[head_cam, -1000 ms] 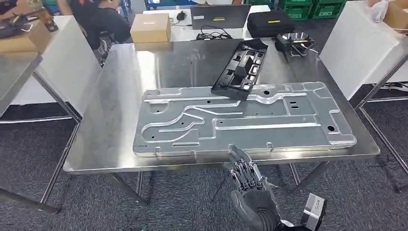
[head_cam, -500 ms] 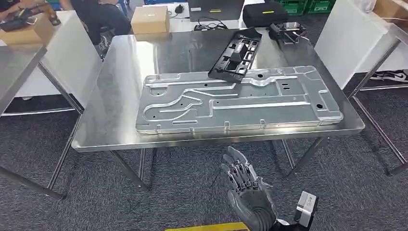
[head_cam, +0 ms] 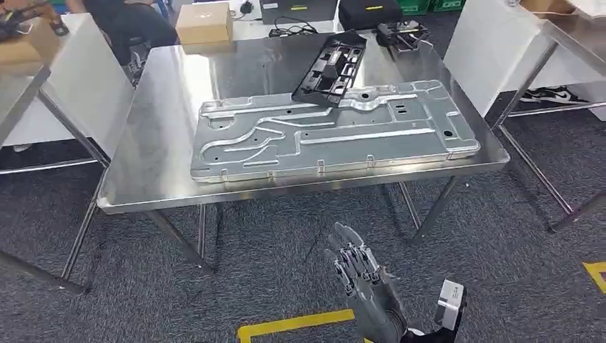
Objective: Take the parts from the cabinet and place them on the table.
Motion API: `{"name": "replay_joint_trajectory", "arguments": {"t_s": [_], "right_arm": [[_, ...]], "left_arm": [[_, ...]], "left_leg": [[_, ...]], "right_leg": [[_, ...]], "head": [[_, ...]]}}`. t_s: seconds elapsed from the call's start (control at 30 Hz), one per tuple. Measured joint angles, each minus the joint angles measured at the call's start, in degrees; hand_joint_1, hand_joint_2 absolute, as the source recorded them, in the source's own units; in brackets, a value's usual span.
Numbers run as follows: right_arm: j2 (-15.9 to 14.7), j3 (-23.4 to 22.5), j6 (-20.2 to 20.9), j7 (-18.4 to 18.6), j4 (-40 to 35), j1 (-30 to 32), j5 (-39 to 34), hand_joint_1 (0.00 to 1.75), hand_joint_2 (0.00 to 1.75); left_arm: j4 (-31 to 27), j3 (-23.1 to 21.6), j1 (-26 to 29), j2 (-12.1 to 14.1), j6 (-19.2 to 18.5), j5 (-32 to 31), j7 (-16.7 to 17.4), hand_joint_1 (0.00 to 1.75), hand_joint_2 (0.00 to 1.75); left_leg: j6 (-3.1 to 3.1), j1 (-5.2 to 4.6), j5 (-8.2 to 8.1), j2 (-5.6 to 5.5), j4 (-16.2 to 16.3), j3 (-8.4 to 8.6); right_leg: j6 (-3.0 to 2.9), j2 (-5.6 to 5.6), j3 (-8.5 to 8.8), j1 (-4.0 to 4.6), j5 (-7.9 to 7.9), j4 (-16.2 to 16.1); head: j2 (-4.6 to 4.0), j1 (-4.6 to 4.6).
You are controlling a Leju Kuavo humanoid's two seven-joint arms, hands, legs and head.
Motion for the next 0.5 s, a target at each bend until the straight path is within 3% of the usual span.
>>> {"name": "replay_joint_trajectory", "arguments": {"t_s": [0.03,0.07,0.1,0.17,0.2,0.23,0.27,0.33,0.37,0.4,0.43,0.5], "right_arm": [[0.0,0.0,0.0,0.0,0.0,0.1,0.0,0.0,0.0],[0.0,0.0,0.0,0.0,0.0,0.1,0.0,0.0,0.0],[0.0,-0.1,0.0,0.0,0.0,0.1,0.0,0.0,0.0],[0.0,-0.2,0.1,0.0,0.2,0.2,0.0,0.0,0.0],[0.0,-0.2,0.1,0.0,0.3,0.3,0.0,0.0,0.0],[0.0,-0.2,0.1,0.0,0.4,0.5,0.0,0.0,0.0],[0.0,-0.2,0.1,0.0,0.5,0.6,0.0,0.0,0.0],[0.0,-0.2,0.1,0.0,0.5,0.7,0.0,0.0,0.0],[0.0,-0.2,0.1,0.0,0.5,0.7,0.0,0.0,0.0],[0.0,-0.2,0.2,-0.1,0.6,0.7,-0.1,0.0,0.0],[0.1,-0.2,0.4,-0.2,0.6,0.7,-0.2,0.0,0.0],[0.3,-0.2,0.8,-0.6,0.7,0.9,-0.5,0.0,0.0]], "left_arm": [[0.0,0.0,0.0,-0.1,0.0,0.0,0.0,0.0,0.0],[0.0,0.0,0.0,-0.1,0.1,0.0,-0.1,0.0,0.0],[0.0,0.0,0.0,-0.1,0.1,0.0,-0.1,0.0,0.0],[0.0,0.0,0.3,-0.1,0.1,0.0,-0.1,0.0,0.0],[0.0,0.0,0.3,-0.1,0.0,0.0,-0.1,0.0,0.0],[0.0,0.0,0.4,-0.1,0.1,0.0,-0.1,0.0,0.0],[0.0,0.0,0.4,-0.1,0.0,0.0,-0.1,0.0,0.0],[0.0,0.0,0.3,-0.3,0.0,0.0,-0.2,0.0,0.0],[0.0,0.0,0.3,-0.3,-0.2,0.0,-0.2,0.0,0.0],[0.0,0.0,0.2,-0.2,-0.4,0.1,-0.2,0.0,0.0],[0.0,0.0,0.2,-0.2,-0.7,0.1,-0.1,0.0,0.0],[0.0,0.0,0.2,-0.2,-1.3,0.3,-0.1,0.0,0.0]], "left_leg": [[0.23,0.7,0.68,0.49,-0.8,0.06],[0.39,0.67,1.05,1.08,-1.0,0.02],[0.69,0.69,1.22,1.5,-1.0,-0.18],[0.94,0.48,1.4,2.88,-0.9,-0.43],[0.94,0.42,1.45,3.46,-0.9,-0.59],[0.9,0.42,1.5,4.12,-0.8,-0.68],[0.89,0.43,1.49,4.74,-0.7,-0.71],[0.7,0.46,1.36,5.83,-0.5,-0.65],[0.36,0.37,1.13,6.35,-0.2,-0.64],[-0.11,-0.29,0.77,6.79,0.3,-0.97],[-0.19,-0.36,0.76,7.3,0.4,-1.05],[-0.23,-0.33,0.75,8.22,0.4,-0.98]], "right_leg": [[0.34,0.15,-0.24,0.31,0.03,0.2],[0.34,-1.27,-0.85,0.13,-1.13,1.3],[0.4,-2.16,-2.17,0.27,-3.59,4.5],[0.76,-2.76,-6.31,0.11,-8.66,14.7],[0.95,-2.76,-7.49,0.11,-9.77,18.0],[1.07,-2.81,-7.59,0.09,-9.65,19.0],[1.17,-2.99,-6.1,0.06,-8.33,17.0],[1.21,-4.23,-0.28,-0.05,-4.23,7.5],[1.14,-6.42,2.78,-0.02,-2.74,2.3],[0.75,-7.92,3.27,0.75,-3.52,0.6],[-0.02,-7.0,2.91,0.35,-3.22,0.7],[-0.25,-6.09,2.62,0.69,-3.24,0.8]], "head": [[0.0,0.0],[0.0,0.02],[0.0,0.02],[0.0,0.02],[0.0,0.02],[0.0,0.02],[0.0,0.02],[0.0,0.02],[-0.02,0.02],[0.0,0.04],[-0.02,-0.07],[0.0,-0.04]]}}
